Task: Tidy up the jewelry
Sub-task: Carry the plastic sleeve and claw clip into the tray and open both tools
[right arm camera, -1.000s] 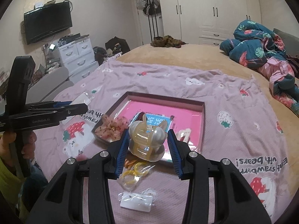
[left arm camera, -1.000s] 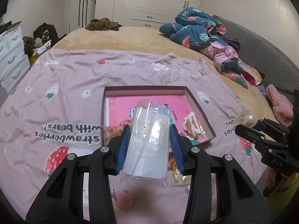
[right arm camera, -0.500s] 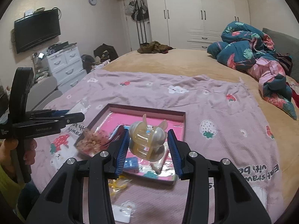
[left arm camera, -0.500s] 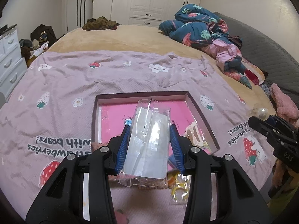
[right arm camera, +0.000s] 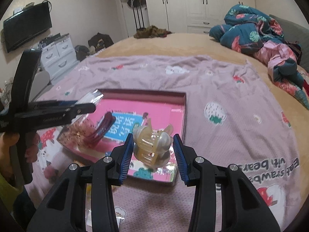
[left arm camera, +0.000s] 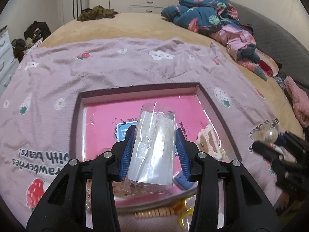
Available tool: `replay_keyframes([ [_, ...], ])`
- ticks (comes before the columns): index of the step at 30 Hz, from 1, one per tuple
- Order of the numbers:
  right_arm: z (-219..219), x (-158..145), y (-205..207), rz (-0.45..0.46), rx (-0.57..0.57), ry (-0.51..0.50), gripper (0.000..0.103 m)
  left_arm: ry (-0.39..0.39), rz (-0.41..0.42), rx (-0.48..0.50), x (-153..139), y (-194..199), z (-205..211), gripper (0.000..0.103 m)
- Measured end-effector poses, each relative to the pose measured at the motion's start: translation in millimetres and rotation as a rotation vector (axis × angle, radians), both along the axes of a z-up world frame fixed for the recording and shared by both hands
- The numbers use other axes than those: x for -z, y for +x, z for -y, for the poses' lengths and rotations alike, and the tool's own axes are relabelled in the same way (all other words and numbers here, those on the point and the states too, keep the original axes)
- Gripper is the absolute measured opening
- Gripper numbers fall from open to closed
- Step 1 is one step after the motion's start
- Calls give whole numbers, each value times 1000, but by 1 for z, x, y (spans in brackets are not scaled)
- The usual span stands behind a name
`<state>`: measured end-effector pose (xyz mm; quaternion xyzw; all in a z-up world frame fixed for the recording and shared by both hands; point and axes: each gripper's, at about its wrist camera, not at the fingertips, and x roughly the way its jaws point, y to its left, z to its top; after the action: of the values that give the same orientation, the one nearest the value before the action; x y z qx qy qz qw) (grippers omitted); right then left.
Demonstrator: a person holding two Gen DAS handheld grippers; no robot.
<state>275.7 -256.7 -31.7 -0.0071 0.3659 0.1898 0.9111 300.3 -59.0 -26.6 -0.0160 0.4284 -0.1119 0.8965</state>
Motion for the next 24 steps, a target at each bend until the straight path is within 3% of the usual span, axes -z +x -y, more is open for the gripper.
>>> replay_keyframes([
  [10, -9, 42, 10, -66, -3, -42, 40, 15, -46, 35, 32, 18, 17, 35],
  [24, -14, 62, 21, -102, 4, -51, 40, 24, -94, 30, 57, 28, 17, 35],
])
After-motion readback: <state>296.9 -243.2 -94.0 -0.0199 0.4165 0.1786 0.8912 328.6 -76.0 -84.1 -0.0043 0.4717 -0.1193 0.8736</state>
